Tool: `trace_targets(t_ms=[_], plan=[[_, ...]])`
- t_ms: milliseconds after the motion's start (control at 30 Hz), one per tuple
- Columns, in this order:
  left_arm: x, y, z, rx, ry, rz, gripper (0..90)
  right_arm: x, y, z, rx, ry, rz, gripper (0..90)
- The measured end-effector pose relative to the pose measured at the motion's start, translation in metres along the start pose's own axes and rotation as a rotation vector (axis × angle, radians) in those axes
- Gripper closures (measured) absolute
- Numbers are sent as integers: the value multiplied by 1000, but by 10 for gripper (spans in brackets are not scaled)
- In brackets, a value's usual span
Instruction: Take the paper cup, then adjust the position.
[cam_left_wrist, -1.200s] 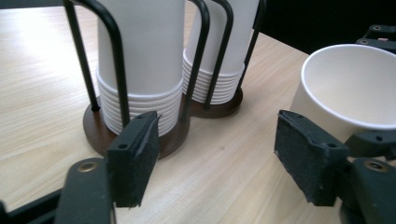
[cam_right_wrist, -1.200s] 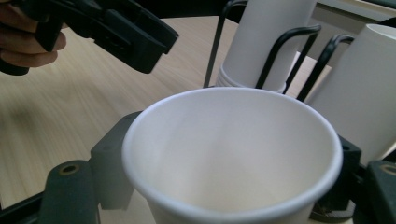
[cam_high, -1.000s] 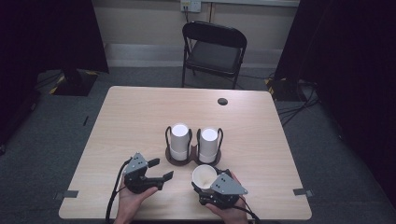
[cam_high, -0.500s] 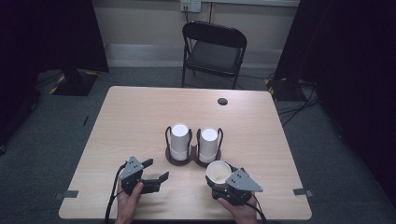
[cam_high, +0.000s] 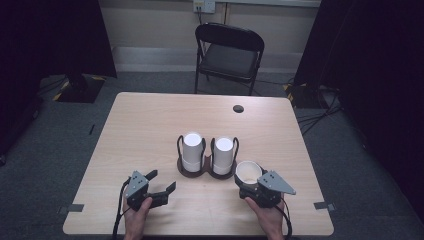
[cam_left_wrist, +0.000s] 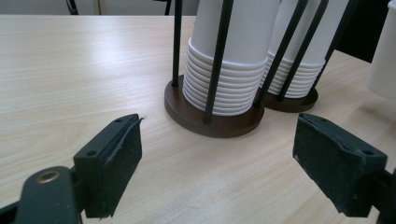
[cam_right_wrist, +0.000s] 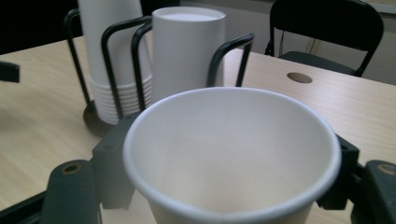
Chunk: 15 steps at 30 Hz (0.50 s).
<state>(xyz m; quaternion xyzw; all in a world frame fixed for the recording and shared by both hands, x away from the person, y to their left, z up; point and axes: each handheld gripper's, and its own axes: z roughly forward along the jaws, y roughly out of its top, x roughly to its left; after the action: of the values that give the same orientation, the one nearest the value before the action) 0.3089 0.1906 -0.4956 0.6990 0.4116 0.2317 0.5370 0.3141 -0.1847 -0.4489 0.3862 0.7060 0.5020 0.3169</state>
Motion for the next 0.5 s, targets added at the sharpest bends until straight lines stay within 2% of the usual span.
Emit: trace_targets(t_ms=[67, 167, 300, 367, 500], plan=[[-2, -1, -1, -14, 20, 12, 156, -5, 3, 3, -10, -10, 17, 247], [-3, -1, -2, -28, 36, 3, 157, -12, 6, 6, -18, -26, 32, 248], [-4, -2, -3, -44, 40, 13, 157, -23, 10, 12, -21, -47, 51, 247], [-5, -2, -3, -39, 36, 34, 157, -28, 12, 14, -23, -62, 54, 248], [-6, -2, -4, -50, 37, 38, 157, -40, 15, 20, -38, -81, 72, 248]])
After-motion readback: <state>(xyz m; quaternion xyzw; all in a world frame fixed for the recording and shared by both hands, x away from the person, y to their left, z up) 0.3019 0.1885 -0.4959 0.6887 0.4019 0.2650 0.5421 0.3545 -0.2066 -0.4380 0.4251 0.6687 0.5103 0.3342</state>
